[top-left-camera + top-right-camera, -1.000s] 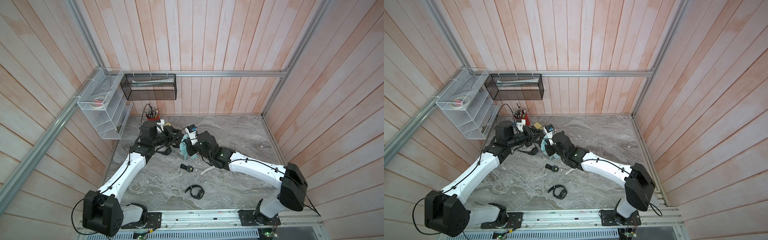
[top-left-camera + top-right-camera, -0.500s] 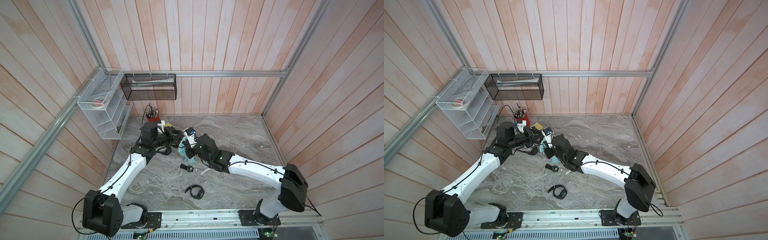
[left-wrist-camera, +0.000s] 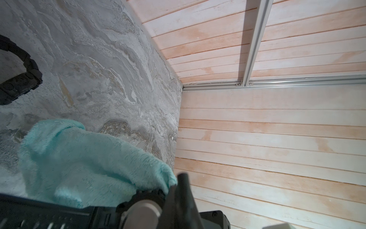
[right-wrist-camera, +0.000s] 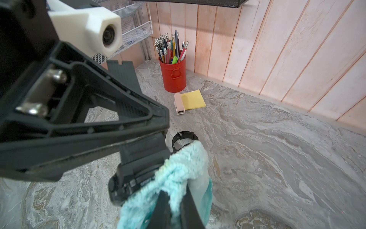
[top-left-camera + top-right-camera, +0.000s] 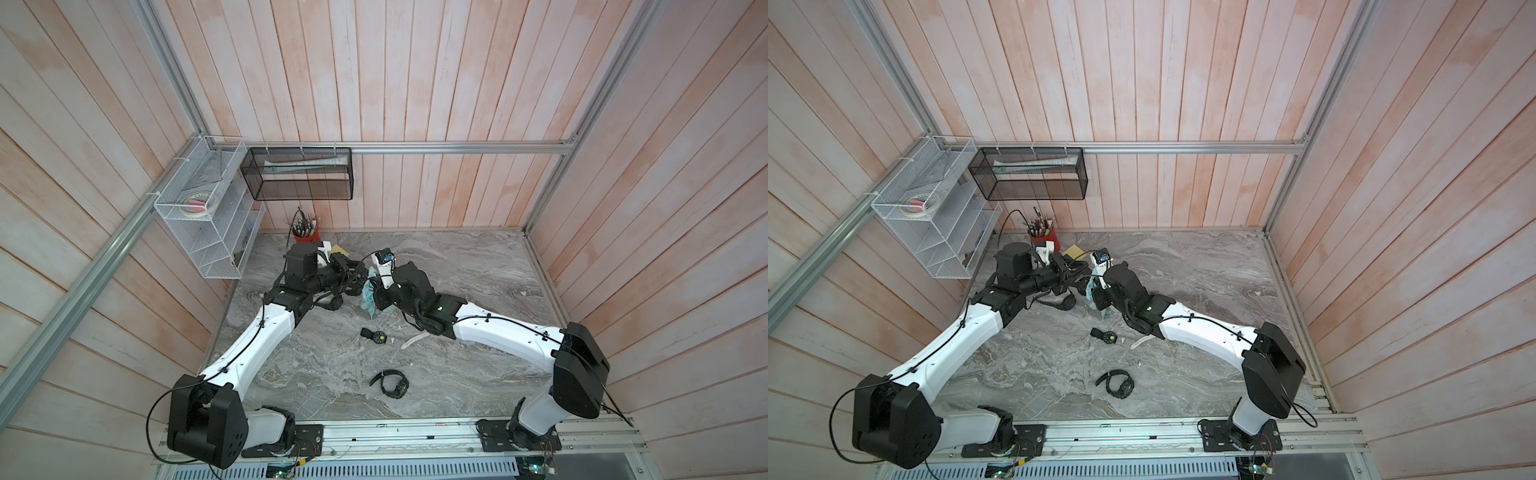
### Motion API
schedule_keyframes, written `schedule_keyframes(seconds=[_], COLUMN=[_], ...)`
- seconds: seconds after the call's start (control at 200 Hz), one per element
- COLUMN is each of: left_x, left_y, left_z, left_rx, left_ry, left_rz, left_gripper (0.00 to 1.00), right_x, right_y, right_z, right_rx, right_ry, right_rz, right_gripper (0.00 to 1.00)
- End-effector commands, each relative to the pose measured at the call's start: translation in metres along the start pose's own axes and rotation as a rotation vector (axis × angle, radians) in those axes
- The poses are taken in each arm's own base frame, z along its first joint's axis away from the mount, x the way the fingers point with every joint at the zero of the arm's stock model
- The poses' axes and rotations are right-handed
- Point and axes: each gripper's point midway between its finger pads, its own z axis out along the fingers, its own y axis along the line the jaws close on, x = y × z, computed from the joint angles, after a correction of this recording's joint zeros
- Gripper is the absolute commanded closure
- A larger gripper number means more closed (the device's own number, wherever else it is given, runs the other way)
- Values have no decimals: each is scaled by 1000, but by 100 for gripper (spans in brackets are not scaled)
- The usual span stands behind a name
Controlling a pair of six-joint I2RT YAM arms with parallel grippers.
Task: Wipe the watch dial
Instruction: Wipe the dirt from the watch dial.
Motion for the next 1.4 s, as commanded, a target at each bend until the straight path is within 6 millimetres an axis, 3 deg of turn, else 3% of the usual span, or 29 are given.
schedule_keyframes(seconds=[0.0, 0.235, 0.455, 0.555, 0.74, 0.92, 1.18, 1.395], left_x=[12, 10, 21, 25, 28, 24, 13, 11], left_y=[-37, -32, -13, -6, -6, -23, -49, -46], left_z=[-1, 4, 6, 5, 3, 2, 4, 8], left_rx=[90, 80, 52, 45, 50, 89, 130, 122], left_ry=[79, 81, 105, 111, 120, 113, 104, 105], left_rz=[46, 35, 3, -9, -6, 7, 34, 27], left_gripper=[100, 100, 100, 100, 100, 100, 100, 100], right_x=[8, -14, -68, -77, -61, -31, 2, 1], right_y=[14, 48, 31, 15, -14, -32, -10, 42], right_z=[1, -17, -45, -46, -23, 0, 10, 0], right_rx=[-82, -230, -149, -103, -8, 76, -20, -194], right_ry=[20, -62, -291, -322, -246, -103, 8, -11], right_rz=[-54, -107, -44, 6, 66, 34, -39, -159], right_gripper=[100, 100, 100, 100, 100, 100, 100, 100])
